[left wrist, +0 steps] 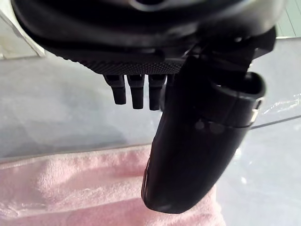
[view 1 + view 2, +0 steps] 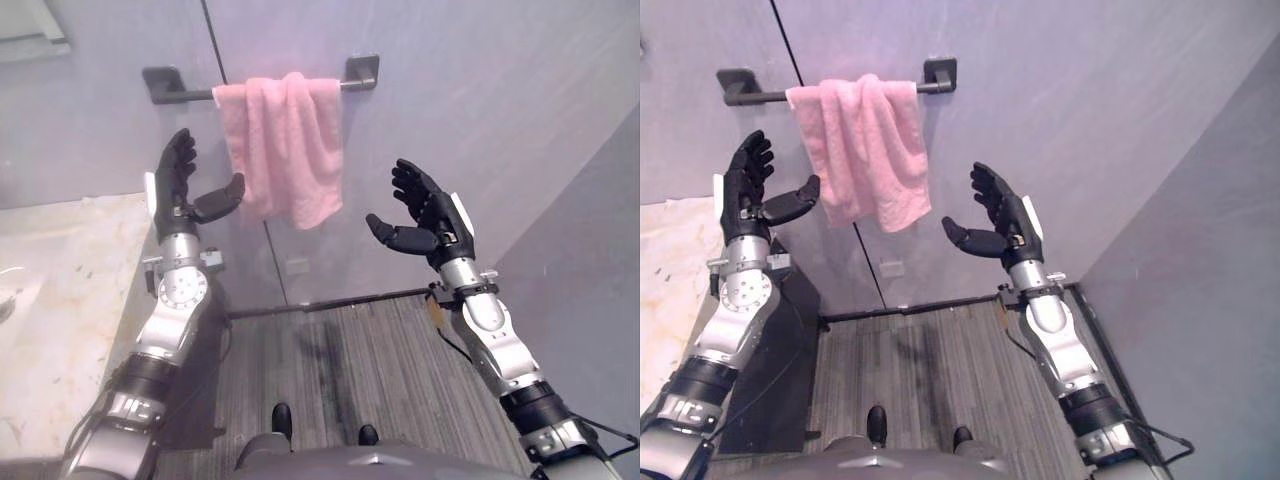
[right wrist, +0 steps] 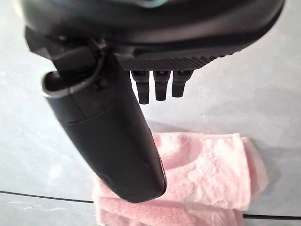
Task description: Organize the bathroom.
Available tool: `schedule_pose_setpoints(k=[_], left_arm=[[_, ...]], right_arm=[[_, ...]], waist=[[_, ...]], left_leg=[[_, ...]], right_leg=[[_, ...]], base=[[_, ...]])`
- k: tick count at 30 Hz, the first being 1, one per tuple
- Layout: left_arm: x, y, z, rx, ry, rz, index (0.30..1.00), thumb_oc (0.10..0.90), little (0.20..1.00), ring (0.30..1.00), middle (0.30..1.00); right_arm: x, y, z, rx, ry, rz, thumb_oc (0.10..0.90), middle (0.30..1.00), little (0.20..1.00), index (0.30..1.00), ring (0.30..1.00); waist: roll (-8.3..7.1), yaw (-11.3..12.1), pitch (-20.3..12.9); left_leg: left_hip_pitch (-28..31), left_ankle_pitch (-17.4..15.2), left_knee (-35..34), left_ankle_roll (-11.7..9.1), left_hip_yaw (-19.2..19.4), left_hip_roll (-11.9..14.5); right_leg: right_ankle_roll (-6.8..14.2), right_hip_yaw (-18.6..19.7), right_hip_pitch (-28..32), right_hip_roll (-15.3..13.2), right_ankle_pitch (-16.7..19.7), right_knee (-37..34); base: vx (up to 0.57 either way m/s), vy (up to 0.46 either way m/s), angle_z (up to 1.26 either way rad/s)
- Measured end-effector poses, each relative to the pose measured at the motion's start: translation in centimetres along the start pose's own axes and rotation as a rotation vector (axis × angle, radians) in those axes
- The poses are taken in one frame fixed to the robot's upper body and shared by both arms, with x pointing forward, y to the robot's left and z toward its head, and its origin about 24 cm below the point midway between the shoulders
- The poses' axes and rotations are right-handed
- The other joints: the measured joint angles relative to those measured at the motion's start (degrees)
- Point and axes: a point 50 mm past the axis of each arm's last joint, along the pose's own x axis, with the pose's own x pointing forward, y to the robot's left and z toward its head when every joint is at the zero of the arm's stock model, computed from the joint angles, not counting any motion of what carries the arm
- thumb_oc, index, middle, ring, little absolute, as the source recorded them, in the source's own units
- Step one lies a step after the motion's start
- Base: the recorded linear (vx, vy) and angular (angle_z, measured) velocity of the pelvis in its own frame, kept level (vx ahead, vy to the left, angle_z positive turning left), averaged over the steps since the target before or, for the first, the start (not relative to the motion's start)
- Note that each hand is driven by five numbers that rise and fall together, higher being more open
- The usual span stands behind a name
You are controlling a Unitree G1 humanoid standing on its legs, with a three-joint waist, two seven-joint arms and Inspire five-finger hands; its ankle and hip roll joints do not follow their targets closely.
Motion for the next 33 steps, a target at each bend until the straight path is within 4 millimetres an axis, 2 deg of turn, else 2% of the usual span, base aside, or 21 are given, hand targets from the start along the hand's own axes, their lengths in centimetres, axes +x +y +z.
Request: schedule_pose_setpoints(k=[1, 3, 5, 7, 10, 11, 12, 13, 14, 16, 17, 20, 22, 23, 24, 28, 33], left_arm=[[-0.1, -0.1, -0.1, -0.001, 0.005, -0.016, 0.9, 0.8, 0.9, 0.9, 0.9], [0.0, -0.1, 0.0, 0.0, 0.003, -0.031, 0.9, 0.8, 0.9, 0.9, 0.9], [0.3, 0.2, 0.2, 0.018, -0.005, -0.044, 0.9, 0.8, 0.9, 0.9, 0.9], [0.4, 0.5, 0.3, 0.018, -0.01, -0.015, 0.9, 0.8, 0.9, 0.9, 0.9], [0.6, 0.9, 0.4, 0.046, -0.012, -0.039, 0.9, 0.8, 0.9, 0.9, 0.9], [0.6, 0.9, 0.2, 0.051, -0.007, -0.048, 0.86, 0.773, 0.86, 0.86, 0.86], [0.7, 1.0, 0.2, 0.055, -0.004, -0.048, 0.568, 0.579, 0.568, 0.568, 0.568], [0.7, 1.2, 0.2, 0.06, -0.005, -0.046, 0.486, 0.524, 0.486, 0.486, 0.486], [0.8, 1.4, 0.2, 0.065, -0.005, -0.041, 0.3, 0.4, 0.3, 0.3, 0.3], [1.0, 1.9, 0.2, 0.081, -0.005, -0.032, 0.3, 0.4, 0.3, 0.3, 0.3], [0.9, 2.0, 0.0, 0.084, 0.002, -0.033, 0.3, 0.4, 0.3, 0.3, 0.3], [0.8, 1.8, 0.0, 0.078, 0.004, -0.056, 0.3, 0.4, 0.3, 0.3, 0.3], [0.7, 1.4, 0.0, 0.067, 0.005, -0.07, 0.3, 0.4, 0.3, 0.3, 0.3], [0.6, 1.3, 0.0, 0.066, 0.006, -0.079, 0.373, 0.449, 0.373, 0.373, 0.373], [0.6, 1.1, 0.2, 0.054, 0.002, -0.087, 0.307, 0.405, 0.307, 0.307, 0.307], [0.5, 0.4, 0.7, 0.004, -0.007, -0.113, 0.3, 0.4, 0.3, 0.3, 0.3], [0.5, 0.4, 0.6, 0.001, 0.002, -0.107, 0.3, 0.4, 0.3, 0.3, 0.3]], right_arm=[[-0.6, -0.3, -0.4, -0.003, 0.022, -0.008, 0.8, 0.9, 0.9, 0.9, 0.9], [-1.3, -0.2, -1.1, 0.009, 0.052, -0.015, 0.8, 0.9, 0.9, 0.9, 0.9], [-1.6, -0.1, -1.2, 0.013, 0.057, -0.008, 0.8, 0.9, 0.9, 0.9, 0.9], [-1.8, 0.0, -1.2, 0.018, 0.06, -0.016, 0.8, 0.9, 0.9, 0.9, 0.9], [-2.0, 0.6, -1.6, 0.053, 0.068, -0.028, 0.8, 0.9, 0.9, 0.9, 0.9], [-2.0, 0.9, -1.6, 0.061, 0.066, -0.022, 0.8, 0.9, 0.9, 0.9, 0.9], [-1.9, 1.2, -1.5, 0.066, 0.063, -0.011, 0.8, 0.9, 0.9, 0.9, 0.9], [-1.9, 1.3, -1.4, 0.071, 0.057, -0.007, 0.8, 0.9, 0.9, 0.9, 0.9], [-1.9, 1.5, -1.3, 0.079, 0.05, -0.006, 0.8, 0.9, 0.9, 0.9, 0.9], [-1.8, 1.9, -1.2, 0.098, 0.04, -0.005, 0.8, 0.9, 0.9, 0.9, 0.9], [-1.9, 1.9, -1.3, 0.1, 0.044, -0.006, 0.8, 0.9, 0.9, 0.9, 0.9], [-1.9, 1.8, -1.3, 0.094, 0.045, -0.007, 0.8, 0.9, 0.9, 0.9, 0.9], [-1.8, 1.7, -1.2, 0.091, 0.042, -0.006, 0.8, 0.9, 0.9, 0.9, 0.9], [-1.8, 1.7, -1.2, 0.09, 0.043, -0.006, 0.8, 0.9, 0.9, 0.9, 0.9], [-1.8, 1.6, -1.2, 0.088, 0.043, -0.009, 0.8, 0.9, 0.9, 0.9, 0.9], [-1.8, 1.3, -1.1, 0.084, 0.04, -0.018, 0.8, 0.9, 0.9, 0.9, 0.9], [-1.8, 1.5, -1.1, 0.084, 0.041, -0.01, 0.8, 0.9, 0.9, 0.9, 0.9]], waist=[[0.3, -0.12, 0.14], [-0.2, -0.49, 0.09], [-0.46, -1.99, 0.01], [-0.37, -2.09, 0.07], [0.26, -1.73, 0.41], [0.28, -1.53, 0.43], [-0.09, -1.49, 0.21], [-0.48, -1.41, 0.01], [-0.7, -1.41, -0.1], [-1.34, -1.33, -0.34], [-1.4, -1.98, -0.39], [-1.14, -1.66, -0.52], [-1.21, -1.66, -0.58], [-1.18, -1.8, -0.6], [-1.21, -1.79, -0.68], [-1.1, -1.66, -0.84], [-1.06, -1.44, -0.93]], left_leg=[[1.25, 2.64, -1.06, 0.36, 0.49, -0.37], [2.45, 3.8, -1.37, 0.94, 1.93, -1.91], [2.84, 3.9, -1.27, 2.21, 2.4, -4.01], [3.43, 3.55, -1.16, 3.48, 3.38, -5.21], [5.08, 2.97, -1.15, 4.18, 3.86, -4.37], [5.77, 2.27, -1.16, 4.29, 4.33, -3.98], [6.1, 1.67, -1.17, 4.25, 4.93, -4.11], [6.25, 1.39, -1.21, 4.06, 5.56, -4.35], [6.24, 1.05, -1.25, 3.6, 6.04, -4.42], [6.24, 0.48, -1.38, 4.1, 6.64, -4.96], [6.45, 0.54, -1.4, 3.91, 6.47, -5.13], [6.39, 0.82, -1.39, 2.48, 6.3, -4.27], [6.43, 1.0, -1.38, 2.31, 6.26, -3.71], [6.55, 1.02, -1.38, 2.25, 6.18, -3.42], [6.73, 0.87, -1.37, 2.04, 6.21, -3.09], [6.77, 0.94, -1.32, 1.92, 6.19, -2.94], [6.82, 0.94, -1.22, 1.92, 6.12, -3.02]], right_leg=[[0.72, 0.21, 0.08, -0.44, -0.26, 0.37], [1.78, 1.21, 0.39, -1.83, -0.88, 0.18], [3.46, 0.66, 1.11, -4.07, -0.02, -0.36], [4.73, -0.34, 1.23, -5.27, 0.67, 0.16], [5.69, -2.13, -1.11, -4.6, -0.1, 6.99], [5.97, -2.48, -2.38, -4.23, -0.85, 9.8], [5.61, -2.47, -3.18, -4.47, -1.51, 10.76], [5.6, -2.63, -3.62, -4.55, -1.5, 9.95], [5.57, -3.28, -3.88, -4.77, -1.34, 8.06], [5.36, -3.48, -4.54, -4.45, -0.01, 3.81], [5.34, -3.23, -4.19, -4.51, 1.92, 3.56], [4.96, -3.4, -1.97, -3.12, 3.59, -0.09], [4.32, -3.44, -1.4, -2.54, 4.34, -1.47], [4.21, -3.47, -1.24, -2.15, 4.37, -1.47], [4.09, -3.47, -1.08, -1.97, 4.29, -1.49], [3.8, -3.44, -1.08, -1.53, 4.14, -1.19], [3.69, -3.51, -0.95, -1.62, 4.07, -1.19]], base=[[0.24, 0.316, -0.41], [0.15, 0.169, -0.45], [0.11, 0.13, -0.19], [0.09, 0.167, -0.14], [0.08, 0.102, -0.08], [0.09, 0.013, -0.17], [0.1, -0.014, -0.3], [0.12, -0.028, -0.28], [0.08, -0.03, -0.28], [0.06, -0.029, -0.16], [0.04, -0.027, -0.04], [0.06, -0.038, -0.01], [0.08, -0.029, 0.0], [0.09, -0.034, -0.01], [0.05, -0.026, -0.01], [0.01, -0.008, -0.01], [0.01, -0.006, 0.01]])
